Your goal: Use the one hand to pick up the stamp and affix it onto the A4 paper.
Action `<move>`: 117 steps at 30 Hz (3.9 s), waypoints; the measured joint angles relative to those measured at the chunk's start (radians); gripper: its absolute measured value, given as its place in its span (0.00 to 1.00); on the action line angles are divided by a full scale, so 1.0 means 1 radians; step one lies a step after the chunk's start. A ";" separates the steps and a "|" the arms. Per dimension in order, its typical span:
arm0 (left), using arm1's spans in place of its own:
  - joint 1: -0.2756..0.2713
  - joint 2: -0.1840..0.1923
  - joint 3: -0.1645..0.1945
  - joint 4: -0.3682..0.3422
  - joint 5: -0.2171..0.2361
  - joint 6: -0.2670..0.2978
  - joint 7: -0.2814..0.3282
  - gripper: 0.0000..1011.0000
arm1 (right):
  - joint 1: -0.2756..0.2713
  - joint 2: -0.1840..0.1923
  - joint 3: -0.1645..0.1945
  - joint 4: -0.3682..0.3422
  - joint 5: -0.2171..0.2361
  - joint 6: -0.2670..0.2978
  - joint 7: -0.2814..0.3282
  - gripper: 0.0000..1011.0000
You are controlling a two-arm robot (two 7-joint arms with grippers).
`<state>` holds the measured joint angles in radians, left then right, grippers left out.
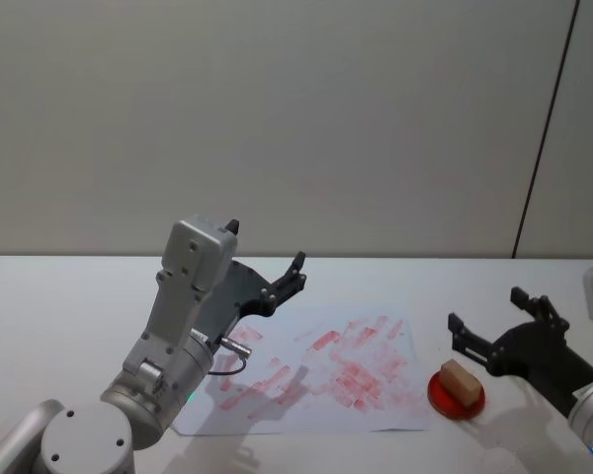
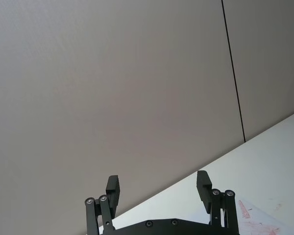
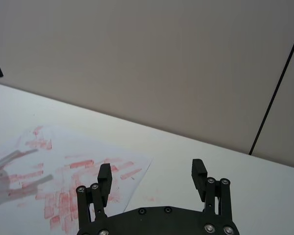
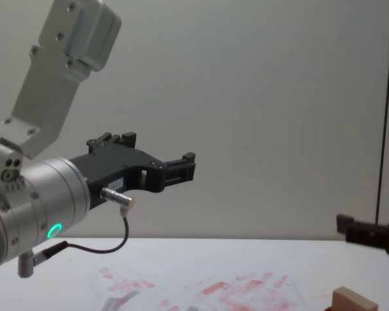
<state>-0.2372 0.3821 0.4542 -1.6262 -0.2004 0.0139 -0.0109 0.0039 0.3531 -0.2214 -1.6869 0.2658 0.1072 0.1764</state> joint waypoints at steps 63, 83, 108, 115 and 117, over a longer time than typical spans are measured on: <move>0.000 0.000 0.000 0.000 0.000 0.000 0.000 0.99 | 0.060 -0.027 -0.036 0.174 -0.080 0.114 0.137 0.26; 0.000 0.000 0.000 0.000 0.000 0.000 0.000 0.99 | 0.085 -0.050 -0.047 0.141 -0.073 0.068 0.138 0.21; 0.000 0.000 0.000 0.000 0.000 0.000 0.000 0.99 | 0.193 -0.146 -0.092 0.303 -0.141 0.039 0.129 0.22; 0.000 0.000 0.000 0.000 0.000 0.000 0.000 0.99 | 0.215 -0.161 -0.099 0.351 -0.155 0.043 0.127 0.21; 0.000 0.000 0.000 0.000 0.000 0.000 0.000 0.99 | 0.219 -0.164 -0.100 0.360 -0.157 0.045 0.127 0.21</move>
<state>-0.2372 0.3821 0.4542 -1.6262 -0.2004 0.0139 -0.0110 0.2225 0.1890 -0.3217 -1.3273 0.1083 0.1519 0.3030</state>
